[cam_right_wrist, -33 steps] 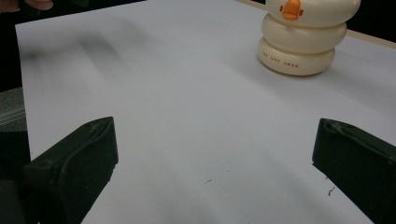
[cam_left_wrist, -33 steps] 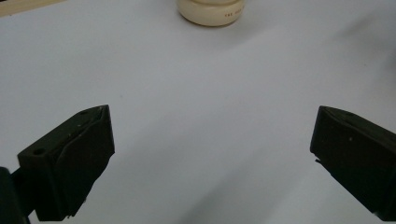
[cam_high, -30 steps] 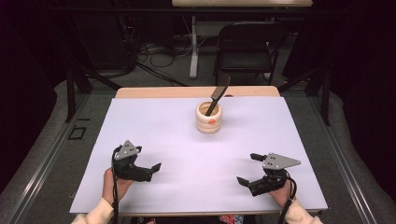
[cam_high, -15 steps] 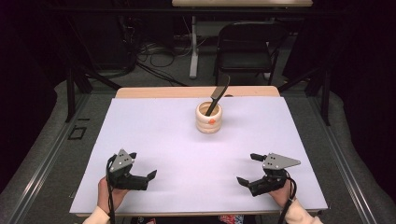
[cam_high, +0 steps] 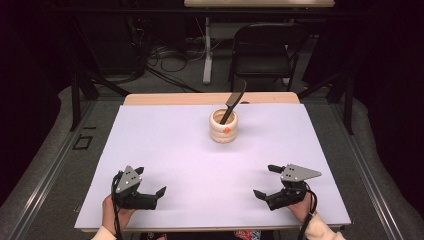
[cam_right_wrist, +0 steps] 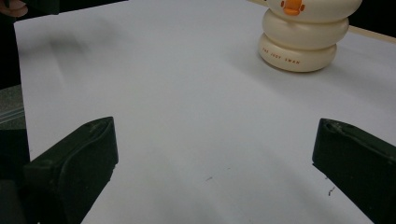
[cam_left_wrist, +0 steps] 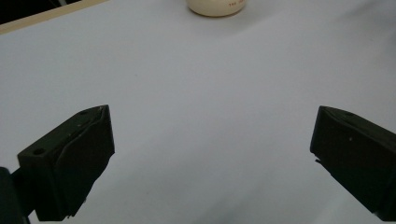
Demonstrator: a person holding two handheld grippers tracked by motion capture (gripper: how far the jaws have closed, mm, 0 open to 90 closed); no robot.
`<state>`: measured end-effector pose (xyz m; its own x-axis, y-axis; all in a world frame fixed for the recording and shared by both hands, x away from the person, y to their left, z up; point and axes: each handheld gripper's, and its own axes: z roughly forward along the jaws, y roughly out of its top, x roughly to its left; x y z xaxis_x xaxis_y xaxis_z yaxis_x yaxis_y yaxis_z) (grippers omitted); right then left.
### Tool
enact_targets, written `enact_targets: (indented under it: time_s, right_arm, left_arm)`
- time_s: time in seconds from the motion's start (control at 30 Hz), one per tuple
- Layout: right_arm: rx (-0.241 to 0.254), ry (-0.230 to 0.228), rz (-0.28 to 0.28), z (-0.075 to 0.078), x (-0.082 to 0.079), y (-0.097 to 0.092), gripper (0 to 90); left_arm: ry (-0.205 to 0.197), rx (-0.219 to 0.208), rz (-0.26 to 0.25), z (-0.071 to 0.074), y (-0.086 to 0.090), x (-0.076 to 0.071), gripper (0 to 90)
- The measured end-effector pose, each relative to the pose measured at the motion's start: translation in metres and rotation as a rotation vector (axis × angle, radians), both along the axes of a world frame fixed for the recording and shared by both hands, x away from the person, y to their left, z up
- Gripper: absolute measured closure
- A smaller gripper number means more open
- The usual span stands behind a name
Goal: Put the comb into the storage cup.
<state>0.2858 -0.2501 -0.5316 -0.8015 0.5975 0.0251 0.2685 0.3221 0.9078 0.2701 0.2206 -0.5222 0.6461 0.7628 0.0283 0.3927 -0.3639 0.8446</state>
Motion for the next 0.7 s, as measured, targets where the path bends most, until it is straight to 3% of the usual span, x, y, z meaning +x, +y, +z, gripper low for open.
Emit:
enact_targets:
  time_s: [0.2, 0.7]
  right_arm:
    - [-0.005, 0.002, 0.0, 0.0, 0.0, 0.0, 0.0]
    - [-0.006, 0.005, 0.005, -0.001, 0.001, 0.0, 0.0]
  left_arm:
    - [-0.018, 0.008, 0.008, -0.002, 0.003, -0.005, 0.0]
    - [-0.029, -0.024, 0.036, -0.004, 0.012, -0.003, 0.0]
